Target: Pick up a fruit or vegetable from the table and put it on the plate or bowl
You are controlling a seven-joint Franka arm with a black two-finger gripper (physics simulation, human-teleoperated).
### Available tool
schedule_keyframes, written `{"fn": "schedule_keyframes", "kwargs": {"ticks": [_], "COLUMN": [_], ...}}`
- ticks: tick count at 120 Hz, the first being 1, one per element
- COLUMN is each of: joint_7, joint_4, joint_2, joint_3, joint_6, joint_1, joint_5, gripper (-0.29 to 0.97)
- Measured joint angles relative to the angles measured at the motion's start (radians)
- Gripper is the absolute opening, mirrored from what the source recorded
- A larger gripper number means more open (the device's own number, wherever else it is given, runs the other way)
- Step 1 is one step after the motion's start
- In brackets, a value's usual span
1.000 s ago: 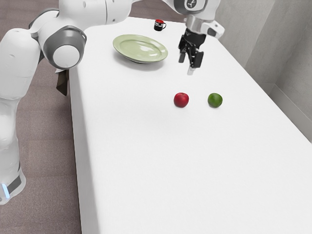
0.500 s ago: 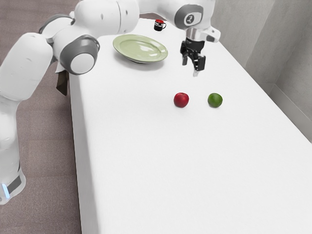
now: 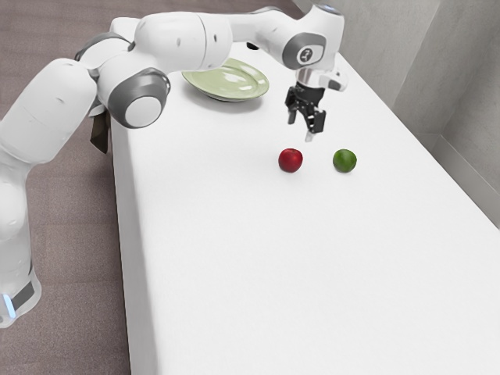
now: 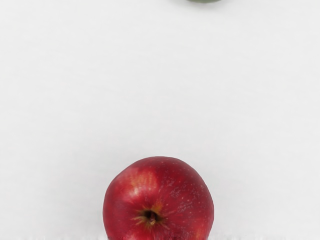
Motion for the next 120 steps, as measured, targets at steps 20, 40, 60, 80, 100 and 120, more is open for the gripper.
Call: {"fn": "schedule_keyframes", "kwargs": {"ticks": [20, 40, 60, 80, 100, 120], "joint_7": [0.01, 0.044, 0.073, 0.095, 0.111, 0.123], "joint_4": [-0.001, -0.001, -0.001, -0.017, -0.025, -0.025], "joint_2": [0.009, 0.033, 0.042, 0.043, 0.048, 0.071], "joint_3": [-0.001, -0.004, -0.007, -0.008, -0.006, -0.007], "joint_6": [-0.051, -0.075, -0.084, -0.09, -0.092, -0.078], "joint_1": [0.001, 0.001, 0.001, 0.001, 0.001, 0.001], "joint_5": [0.003, 0.007, 0.007, 0.007, 0.009, 0.008], "gripper": [0.68, 0.68, 0.68, 0.68, 0.68, 0.68]}}
